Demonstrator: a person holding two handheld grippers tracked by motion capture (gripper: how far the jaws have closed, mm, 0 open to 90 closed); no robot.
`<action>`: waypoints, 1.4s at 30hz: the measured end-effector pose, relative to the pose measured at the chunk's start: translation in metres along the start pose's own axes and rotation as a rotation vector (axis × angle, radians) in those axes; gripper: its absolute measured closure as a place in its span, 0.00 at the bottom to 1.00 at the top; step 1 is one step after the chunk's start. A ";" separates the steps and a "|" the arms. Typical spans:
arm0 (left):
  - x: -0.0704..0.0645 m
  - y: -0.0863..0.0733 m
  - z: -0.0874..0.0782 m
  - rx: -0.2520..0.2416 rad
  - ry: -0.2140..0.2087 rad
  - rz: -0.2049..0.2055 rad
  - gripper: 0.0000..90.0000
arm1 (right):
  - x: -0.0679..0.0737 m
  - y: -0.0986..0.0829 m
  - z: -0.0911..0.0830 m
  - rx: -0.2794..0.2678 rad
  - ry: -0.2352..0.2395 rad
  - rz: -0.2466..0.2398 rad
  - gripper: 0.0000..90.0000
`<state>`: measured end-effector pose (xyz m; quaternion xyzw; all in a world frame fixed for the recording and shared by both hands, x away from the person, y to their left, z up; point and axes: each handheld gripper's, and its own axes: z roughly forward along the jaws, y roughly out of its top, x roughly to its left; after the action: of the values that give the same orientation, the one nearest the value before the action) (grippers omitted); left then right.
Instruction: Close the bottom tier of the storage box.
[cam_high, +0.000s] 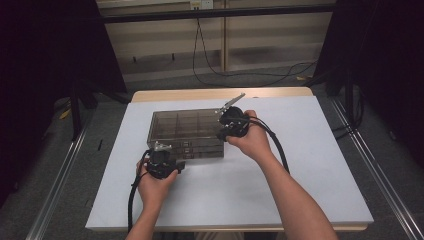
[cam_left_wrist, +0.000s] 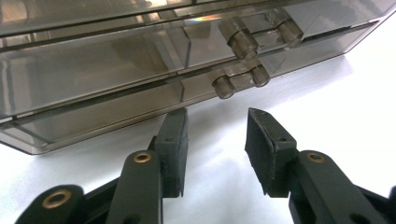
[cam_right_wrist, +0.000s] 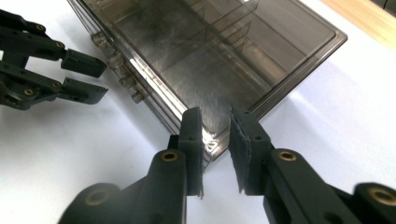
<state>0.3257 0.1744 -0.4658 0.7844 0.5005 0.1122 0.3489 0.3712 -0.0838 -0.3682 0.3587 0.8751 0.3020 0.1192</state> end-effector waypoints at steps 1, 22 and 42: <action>0.000 0.000 -0.001 -0.001 -0.002 0.006 0.64 | 0.000 -0.001 0.000 0.002 -0.001 -0.003 0.80; 0.000 -0.002 -0.007 -0.039 -0.039 -0.027 0.37 | 0.003 -0.013 -0.006 -0.026 -0.005 0.018 0.53; 0.002 -0.005 -0.013 -0.026 -0.034 -0.015 0.18 | 0.003 -0.022 -0.016 -0.035 -0.008 0.013 0.37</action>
<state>0.3156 0.1830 -0.4598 0.7778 0.4987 0.1028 0.3683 0.3504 -0.1011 -0.3693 0.3638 0.8668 0.3164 0.1270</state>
